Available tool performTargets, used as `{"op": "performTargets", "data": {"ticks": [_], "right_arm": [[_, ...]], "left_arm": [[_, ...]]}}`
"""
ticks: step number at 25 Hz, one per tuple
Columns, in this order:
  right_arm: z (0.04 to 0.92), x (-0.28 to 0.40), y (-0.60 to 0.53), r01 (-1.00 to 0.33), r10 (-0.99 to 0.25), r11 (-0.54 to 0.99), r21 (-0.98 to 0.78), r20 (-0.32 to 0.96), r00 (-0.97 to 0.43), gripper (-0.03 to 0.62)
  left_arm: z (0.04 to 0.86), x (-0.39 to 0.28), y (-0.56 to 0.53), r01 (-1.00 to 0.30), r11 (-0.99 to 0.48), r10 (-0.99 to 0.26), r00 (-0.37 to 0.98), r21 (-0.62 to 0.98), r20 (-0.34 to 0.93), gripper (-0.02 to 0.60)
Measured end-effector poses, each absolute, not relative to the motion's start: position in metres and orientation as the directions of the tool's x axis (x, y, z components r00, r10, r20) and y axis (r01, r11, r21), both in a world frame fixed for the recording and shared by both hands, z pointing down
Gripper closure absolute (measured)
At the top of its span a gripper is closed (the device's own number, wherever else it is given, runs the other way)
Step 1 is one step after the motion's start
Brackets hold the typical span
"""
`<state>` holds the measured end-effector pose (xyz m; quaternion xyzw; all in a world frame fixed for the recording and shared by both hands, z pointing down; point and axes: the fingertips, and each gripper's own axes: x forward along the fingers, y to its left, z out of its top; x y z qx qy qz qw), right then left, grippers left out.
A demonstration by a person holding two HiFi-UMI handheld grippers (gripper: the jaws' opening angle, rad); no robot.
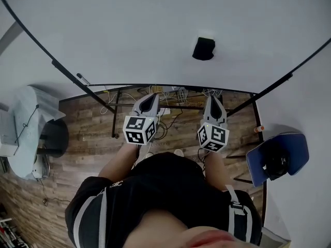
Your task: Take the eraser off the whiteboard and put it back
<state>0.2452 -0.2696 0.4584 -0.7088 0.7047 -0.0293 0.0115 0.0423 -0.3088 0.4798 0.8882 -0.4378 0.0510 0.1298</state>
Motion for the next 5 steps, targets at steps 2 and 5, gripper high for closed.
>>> {"op": "performTargets", "data": {"ticks": [2, 5], "right_arm": [[0.4599, 0.244, -0.2703, -0.998, -0.999, 0.001, -0.057, 0.032, -0.003, 0.589], [0.4616, 0.2411, -0.2711, -0.999, -0.999, 0.018, -0.051, 0.039, -0.02, 0.589]], "left_arm": [[0.4803, 0.0421, -0.3089, -0.793, -0.579, -0.766, 0.608, 0.189, 0.206, 0.571], [0.4804, 0.0429, -0.309, -0.795, -0.576, -0.768, 0.606, 0.192, 0.206, 0.571]]}}
